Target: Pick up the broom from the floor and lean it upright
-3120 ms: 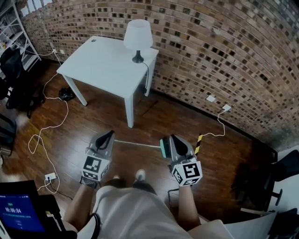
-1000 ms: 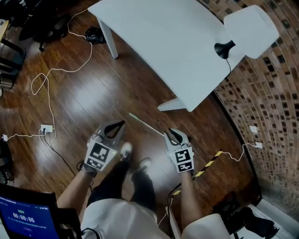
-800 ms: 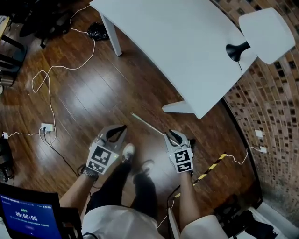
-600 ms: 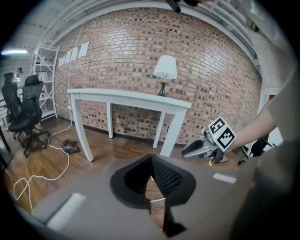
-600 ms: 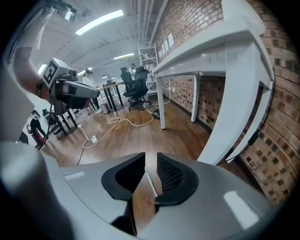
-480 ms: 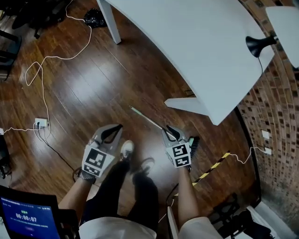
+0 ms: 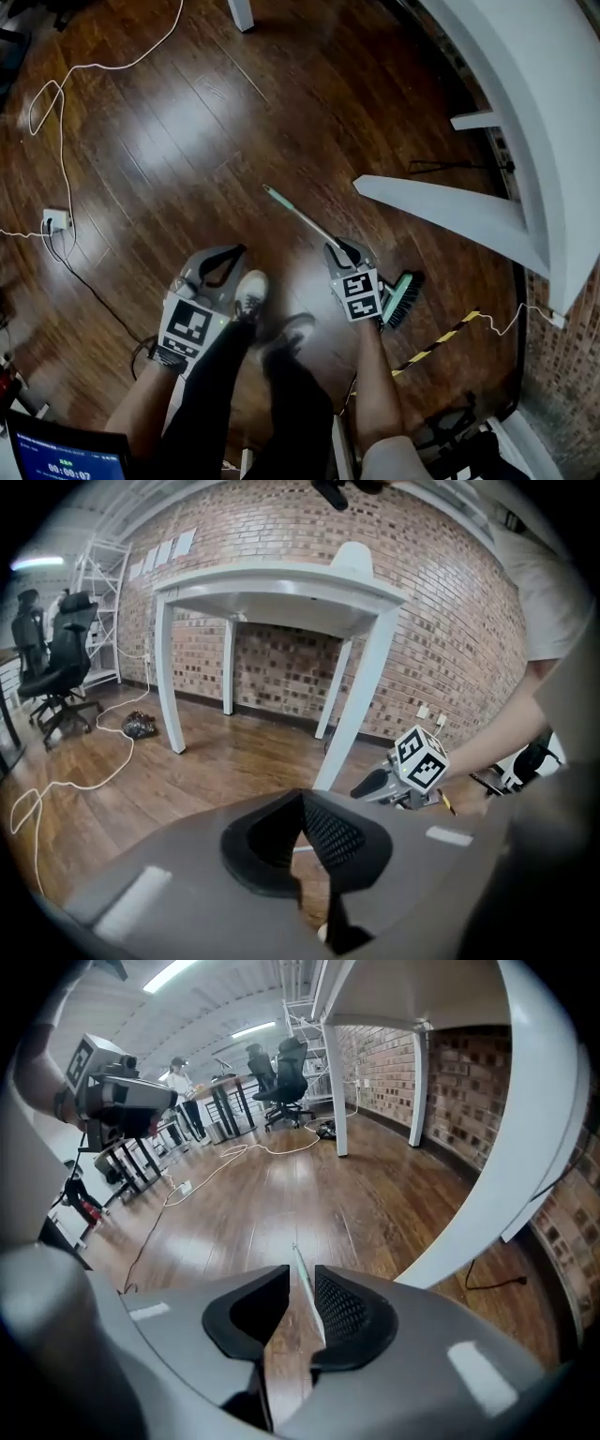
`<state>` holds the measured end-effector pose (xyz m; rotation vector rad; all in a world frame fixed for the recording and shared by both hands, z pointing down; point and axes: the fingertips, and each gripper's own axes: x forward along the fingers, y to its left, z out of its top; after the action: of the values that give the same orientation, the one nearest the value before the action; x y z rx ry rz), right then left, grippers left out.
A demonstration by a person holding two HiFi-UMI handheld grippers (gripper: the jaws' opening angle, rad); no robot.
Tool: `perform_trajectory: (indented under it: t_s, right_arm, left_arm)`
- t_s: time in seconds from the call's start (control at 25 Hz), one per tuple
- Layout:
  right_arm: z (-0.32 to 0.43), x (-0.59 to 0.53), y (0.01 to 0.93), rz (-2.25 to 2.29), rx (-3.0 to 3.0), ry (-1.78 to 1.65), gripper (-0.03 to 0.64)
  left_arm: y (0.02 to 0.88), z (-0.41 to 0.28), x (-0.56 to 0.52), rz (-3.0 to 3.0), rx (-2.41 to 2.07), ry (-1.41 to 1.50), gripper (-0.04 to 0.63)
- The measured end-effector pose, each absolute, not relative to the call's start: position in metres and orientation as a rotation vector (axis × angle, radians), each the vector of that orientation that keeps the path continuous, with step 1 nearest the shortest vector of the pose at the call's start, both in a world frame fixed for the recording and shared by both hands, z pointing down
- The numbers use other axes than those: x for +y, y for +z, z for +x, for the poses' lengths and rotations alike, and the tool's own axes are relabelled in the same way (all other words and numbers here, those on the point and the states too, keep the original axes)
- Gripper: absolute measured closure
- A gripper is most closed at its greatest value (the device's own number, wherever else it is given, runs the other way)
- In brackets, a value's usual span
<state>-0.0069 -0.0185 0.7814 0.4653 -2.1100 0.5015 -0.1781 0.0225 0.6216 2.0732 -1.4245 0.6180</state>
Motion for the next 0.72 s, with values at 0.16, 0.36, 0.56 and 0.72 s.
perform_trajectory:
  t_s: [0.16, 0.36, 0.56, 0.72]
  right_arm:
    - [-0.007, -0.006, 0.838, 0.457, -2.097, 0.491, 0.52]
    - [-0.001, -0.003, 0.898, 0.438, -2.078, 0.448, 0.52]
    - [0.004, -0.002, 0.951, 0.375, -2.04, 0.401, 0.52]
    - [0.003, -0.001, 0.984, 0.316, -1.996, 0.342, 0.52]
  left_arm:
    - [0.676, -0.161, 0.038, 2.071, -1.385, 0.605, 0.595]
    - [0.736, -0.138, 0.051, 2.071, -1.333, 0.598, 0.595]
    - [0.779, -0.131, 0.065, 2.041, -1.322, 0.596, 0.595]
    - [0.803, -0.131, 0.073, 2.028, -1.315, 0.591, 0.595]
